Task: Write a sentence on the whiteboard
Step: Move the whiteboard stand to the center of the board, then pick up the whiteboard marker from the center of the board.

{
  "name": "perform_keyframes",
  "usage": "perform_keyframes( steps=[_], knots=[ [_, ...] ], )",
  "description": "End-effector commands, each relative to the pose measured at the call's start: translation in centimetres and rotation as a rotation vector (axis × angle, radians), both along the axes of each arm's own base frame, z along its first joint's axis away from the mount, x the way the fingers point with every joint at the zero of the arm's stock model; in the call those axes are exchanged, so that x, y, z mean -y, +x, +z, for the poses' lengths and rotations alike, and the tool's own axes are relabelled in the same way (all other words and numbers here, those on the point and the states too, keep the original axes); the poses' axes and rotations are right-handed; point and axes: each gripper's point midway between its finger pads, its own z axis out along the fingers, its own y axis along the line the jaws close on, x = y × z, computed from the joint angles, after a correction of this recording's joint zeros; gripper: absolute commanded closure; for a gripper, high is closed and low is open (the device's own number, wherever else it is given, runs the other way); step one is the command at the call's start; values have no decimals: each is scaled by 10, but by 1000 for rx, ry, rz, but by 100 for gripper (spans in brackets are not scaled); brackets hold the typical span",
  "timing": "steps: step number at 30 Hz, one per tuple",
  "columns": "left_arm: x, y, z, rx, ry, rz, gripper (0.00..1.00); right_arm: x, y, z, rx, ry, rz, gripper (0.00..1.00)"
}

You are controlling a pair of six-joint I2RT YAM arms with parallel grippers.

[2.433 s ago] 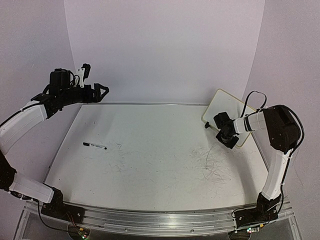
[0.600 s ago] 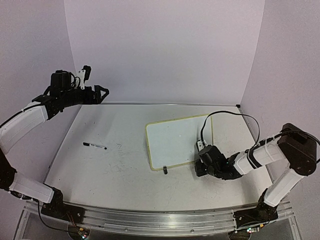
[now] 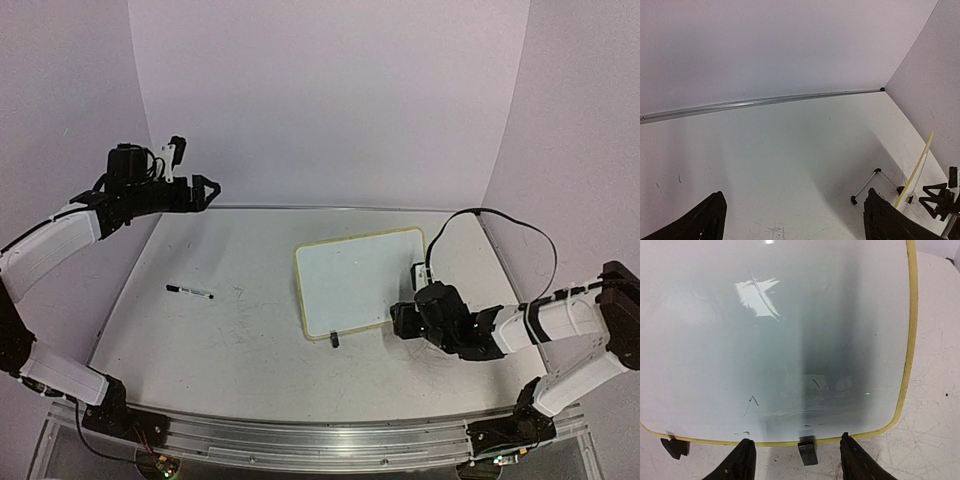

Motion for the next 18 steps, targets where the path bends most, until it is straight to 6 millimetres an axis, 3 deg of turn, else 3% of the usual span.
perform_keyframes(
  steps=[1,9,15,18],
  knots=[
    [1,6,-2,26,19,1,3,8,-14,10,-21,69,-28,35],
    [1,8,-15,-21,-2,23,3,20,-39,46,-2,203,17,25],
    [0,-10,-53,-180,-113,66,5,11,-54,71,13,274,128,22],
    [-10,-24,-74,-258,-157,135,5,6,-55,80,28,291,162,21]
  ],
)
